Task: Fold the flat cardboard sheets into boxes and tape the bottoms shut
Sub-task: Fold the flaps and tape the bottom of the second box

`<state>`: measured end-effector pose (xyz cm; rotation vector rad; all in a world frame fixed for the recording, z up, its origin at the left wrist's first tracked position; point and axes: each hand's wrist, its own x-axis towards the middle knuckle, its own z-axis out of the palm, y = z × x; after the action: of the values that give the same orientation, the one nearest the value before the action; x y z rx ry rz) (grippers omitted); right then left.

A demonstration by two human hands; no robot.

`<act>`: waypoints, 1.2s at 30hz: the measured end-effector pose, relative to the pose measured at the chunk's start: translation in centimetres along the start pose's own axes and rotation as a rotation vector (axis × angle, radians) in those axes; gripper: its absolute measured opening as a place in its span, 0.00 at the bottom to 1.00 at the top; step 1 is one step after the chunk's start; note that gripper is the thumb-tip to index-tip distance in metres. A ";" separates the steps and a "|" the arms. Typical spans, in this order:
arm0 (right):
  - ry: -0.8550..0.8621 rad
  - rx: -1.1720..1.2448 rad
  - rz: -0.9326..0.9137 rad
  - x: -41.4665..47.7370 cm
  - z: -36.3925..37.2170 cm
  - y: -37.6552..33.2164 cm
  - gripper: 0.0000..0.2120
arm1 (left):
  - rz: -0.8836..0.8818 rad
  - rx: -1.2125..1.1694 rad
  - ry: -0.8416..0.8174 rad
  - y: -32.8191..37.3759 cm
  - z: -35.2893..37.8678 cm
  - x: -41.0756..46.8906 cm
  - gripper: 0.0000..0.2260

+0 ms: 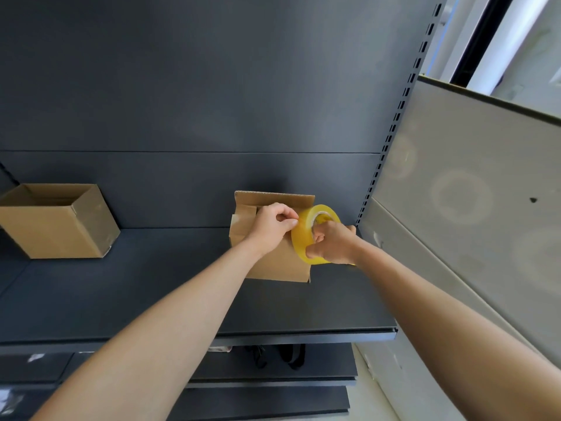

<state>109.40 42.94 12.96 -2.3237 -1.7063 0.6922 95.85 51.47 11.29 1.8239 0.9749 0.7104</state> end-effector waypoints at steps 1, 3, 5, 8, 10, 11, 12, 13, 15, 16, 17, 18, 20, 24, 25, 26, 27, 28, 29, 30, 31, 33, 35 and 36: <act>0.010 0.020 0.005 -0.1 -0.3 0.1 0.10 | -0.001 -0.018 0.007 0.2 0.1 0.0 0.02; 0.043 0.072 0.005 -0.4 -1.0 0.3 0.13 | -0.043 -0.119 0.003 0.8 0.3 0.1 0.04; 0.075 0.143 -0.014 -0.8 -1.7 0.5 0.15 | -0.174 -0.321 -0.034 1.7 0.7 0.3 0.08; 0.099 0.232 -0.055 -1.2 -2.3 0.9 0.16 | -0.423 -0.656 -0.064 3.5 1.0 0.6 0.11; 0.125 0.268 -0.057 -1.4 -2.5 1.1 0.16 | -0.495 -0.802 -0.077 4.3 0.9 0.8 0.09; 0.137 0.274 -0.054 -1.5 -2.6 1.2 0.16 | -0.501 -0.829 -0.094 4.5 0.9 0.9 0.07; 0.145 0.273 -0.050 -1.6 -2.7 1.2 0.16 | -0.503 -0.843 -0.106 4.8 0.9 0.9 0.05; 0.152 0.269 -0.045 -1.7 -2.8 1.2 0.15 | -0.507 -0.852 -0.108 5.1 1.1 0.9 0.03; 0.165 0.274 -0.035 -1.8 -3.0 1.2 0.12 | -0.520 -0.879 -0.095 5.7 1.7 1.0 0.05; 0.178 0.297 -0.037 -1.8 -3.0 1.2 0.11 | -0.523 -0.896 -0.089 5.9 2.0 1.0 0.06; 0.200 0.327 -0.045 -1.9 -3.0 1.2 0.11 | -0.522 -0.914 -0.088 6.3 2.3 1.1 0.07; 0.227 0.350 -0.053 -2.1 -3.1 1.1 0.11 | -0.516 -0.933 -0.092 6.6 2.5 1.1 0.08; 0.282 0.352 -0.069 -2.3 -3.4 1.1 0.13 | -0.489 -0.968 -0.107 7.2 2.9 1.2 0.08; 0.357 0.310 -0.093 -2.5 -4.0 1.4 0.14 | -0.457 -1.026 -0.119 8.3 3.1 1.2 0.11; 0.368 0.314 -0.098 -2.5 -4.1 1.5 0.13 | -0.451 -1.033 -0.124 8.5 3.1 1.2 0.12; 0.376 0.320 -0.104 -2.6 -4.1 1.6 0.13 | -0.445 -1.032 -0.130 8.7 3.1 1.1 0.12; 0.386 0.327 -0.111 -2.7 -4.1 1.6 0.12 | -0.438 -1.028 -0.137 8.9 3.1 1.1 0.13; 0.398 0.333 -0.114 -2.8 -4.1 1.7 0.11 | -0.429 -1.024 -0.141 9.1 3.1 1.0 0.13; 0.414 0.338 -0.117 -2.9 -4.1 1.7 0.11 | -0.416 -1.021 -0.145 9.2 3.1 0.9 0.13; 0.433 0.344 -0.119 -3.0 -4.0 1.8 0.10 | -0.401 -1.018 -0.145 9.4 3.1 0.8 0.14; 0.454 0.353 -0.123 -3.0 -4.0 1.8 0.10 | -0.383 -1.015 -0.142 9.4 3.1 0.8 0.13; 0.491 0.377 -0.143 -3.0 -4.0 1.7 0.10 | -0.352 -0.999 -0.129 9.6 3.1 0.9 0.11; 0.510 0.392 -0.167 -3.0 -3.9 1.6 0.09 | -0.342 -0.989 -0.124 9.7 3.1 1.0 0.11; 0.518 0.392 -0.172 -3.0 -3.9 1.5 0.09 | -0.337 -0.992 -0.127 9.7 3.0 1.0 0.12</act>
<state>111.80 40.18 16.53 -1.8498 -1.3670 0.3134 101.87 48.41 18.96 0.8017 0.6327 0.6773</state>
